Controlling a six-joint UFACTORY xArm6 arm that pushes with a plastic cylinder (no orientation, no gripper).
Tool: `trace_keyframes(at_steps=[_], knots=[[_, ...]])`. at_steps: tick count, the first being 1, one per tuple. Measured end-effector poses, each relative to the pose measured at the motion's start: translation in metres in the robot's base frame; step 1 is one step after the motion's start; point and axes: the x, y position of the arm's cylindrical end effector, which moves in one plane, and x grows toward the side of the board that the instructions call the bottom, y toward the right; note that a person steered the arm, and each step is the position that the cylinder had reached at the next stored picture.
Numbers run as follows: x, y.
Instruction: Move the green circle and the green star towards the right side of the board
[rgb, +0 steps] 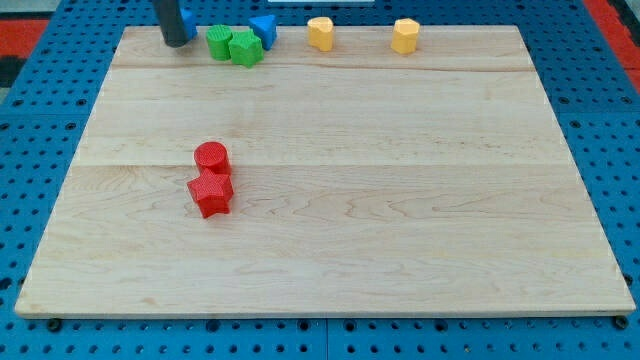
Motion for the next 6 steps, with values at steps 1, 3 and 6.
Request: trace_keyframes(at_steps=[1, 3, 6], knots=[[-0.011, 0.016], [0.035, 0.067], [0.027, 0.171]])
